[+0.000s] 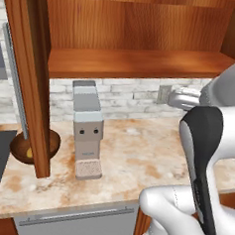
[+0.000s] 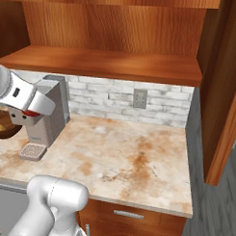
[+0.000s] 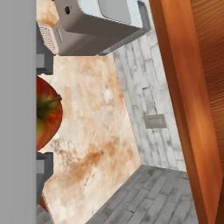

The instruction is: Pick the apples from the cabinet and place them in one bowl. Pick the garlic from the sink and place it in the other bowl.

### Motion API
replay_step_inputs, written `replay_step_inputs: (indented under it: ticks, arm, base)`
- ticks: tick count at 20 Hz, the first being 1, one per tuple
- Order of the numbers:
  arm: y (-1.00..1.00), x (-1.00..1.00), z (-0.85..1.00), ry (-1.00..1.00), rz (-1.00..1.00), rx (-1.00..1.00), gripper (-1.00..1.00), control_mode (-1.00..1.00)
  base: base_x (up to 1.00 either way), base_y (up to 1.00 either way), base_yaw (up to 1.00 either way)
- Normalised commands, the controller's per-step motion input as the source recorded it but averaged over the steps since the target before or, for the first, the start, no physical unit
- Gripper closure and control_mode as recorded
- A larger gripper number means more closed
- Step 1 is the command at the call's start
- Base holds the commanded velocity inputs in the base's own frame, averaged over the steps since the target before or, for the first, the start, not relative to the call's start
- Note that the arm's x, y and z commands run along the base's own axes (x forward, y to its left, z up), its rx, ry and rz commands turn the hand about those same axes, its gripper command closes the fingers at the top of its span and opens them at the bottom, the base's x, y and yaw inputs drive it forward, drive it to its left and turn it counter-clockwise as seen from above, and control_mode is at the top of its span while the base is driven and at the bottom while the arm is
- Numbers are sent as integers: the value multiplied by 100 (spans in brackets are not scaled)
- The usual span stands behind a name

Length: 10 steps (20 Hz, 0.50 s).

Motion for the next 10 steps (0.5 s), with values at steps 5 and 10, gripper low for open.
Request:
replay_step_inputs:
  ticks: [5,10]
  arm:
    - [-9,-26,-17,4,1,0,100,-100]
    - [0,-3,-2,2,0,0,100,-100]
  base:
    - [0,0,0]
    - [0,0,0]
